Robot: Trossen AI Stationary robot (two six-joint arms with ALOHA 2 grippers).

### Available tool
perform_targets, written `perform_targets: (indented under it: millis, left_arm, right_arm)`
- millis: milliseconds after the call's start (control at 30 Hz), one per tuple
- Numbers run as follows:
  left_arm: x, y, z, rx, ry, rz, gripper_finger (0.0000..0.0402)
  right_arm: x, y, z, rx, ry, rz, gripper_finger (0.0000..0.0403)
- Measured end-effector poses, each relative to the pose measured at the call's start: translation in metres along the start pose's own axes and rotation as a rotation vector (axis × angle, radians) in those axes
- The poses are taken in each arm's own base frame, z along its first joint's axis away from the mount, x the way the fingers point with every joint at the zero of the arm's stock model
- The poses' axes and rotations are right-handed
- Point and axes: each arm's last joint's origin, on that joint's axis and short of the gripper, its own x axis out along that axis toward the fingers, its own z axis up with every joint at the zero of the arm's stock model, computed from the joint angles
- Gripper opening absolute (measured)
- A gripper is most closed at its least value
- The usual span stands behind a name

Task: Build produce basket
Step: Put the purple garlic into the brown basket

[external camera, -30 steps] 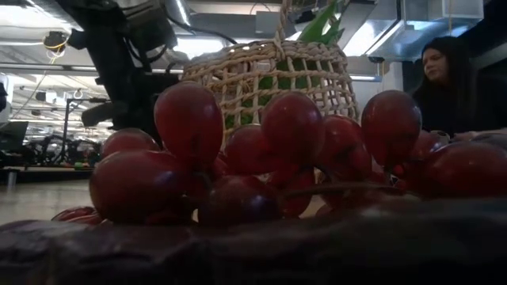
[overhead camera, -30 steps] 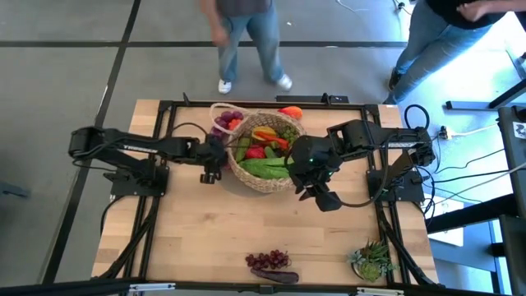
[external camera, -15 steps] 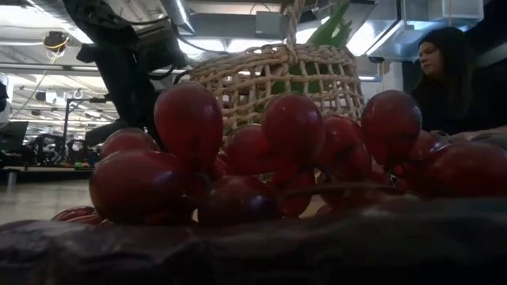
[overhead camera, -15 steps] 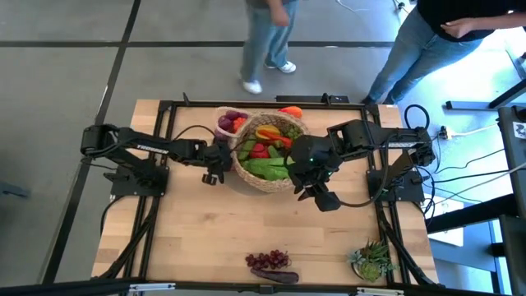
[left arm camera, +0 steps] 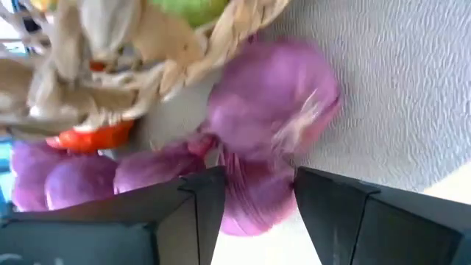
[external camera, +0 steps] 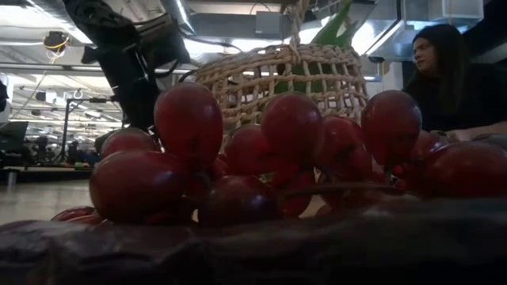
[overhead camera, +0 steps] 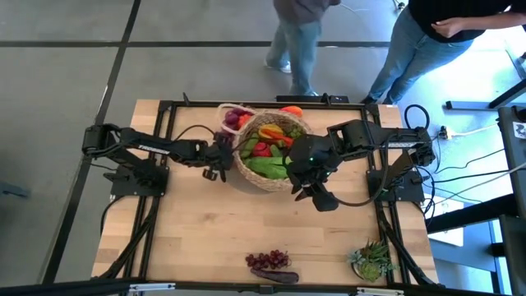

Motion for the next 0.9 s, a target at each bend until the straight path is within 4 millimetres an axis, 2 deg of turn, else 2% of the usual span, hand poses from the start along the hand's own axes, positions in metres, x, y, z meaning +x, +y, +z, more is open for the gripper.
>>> perform_targets:
  millis: [333, 533, 900]
  left_arm:
    - [0.004, 0.013, 0.002, 0.026, -0.121, -0.019, 0.0150]
    - [0.014, 0.021, -0.007, -0.027, -0.097, -0.026, 0.0150]
    - [0.020, 0.032, -0.019, -0.122, -0.080, -0.051, 0.0148]
  right_arm:
    - [0.000, 0.000, 0.002, 0.020, -0.016, 0.000, 0.0097]
    - [0.000, 0.000, 0.005, 0.013, -0.054, 0.000, 0.0097]
    - [0.000, 0.000, 0.009, 0.021, -0.085, 0.000, 0.0097]
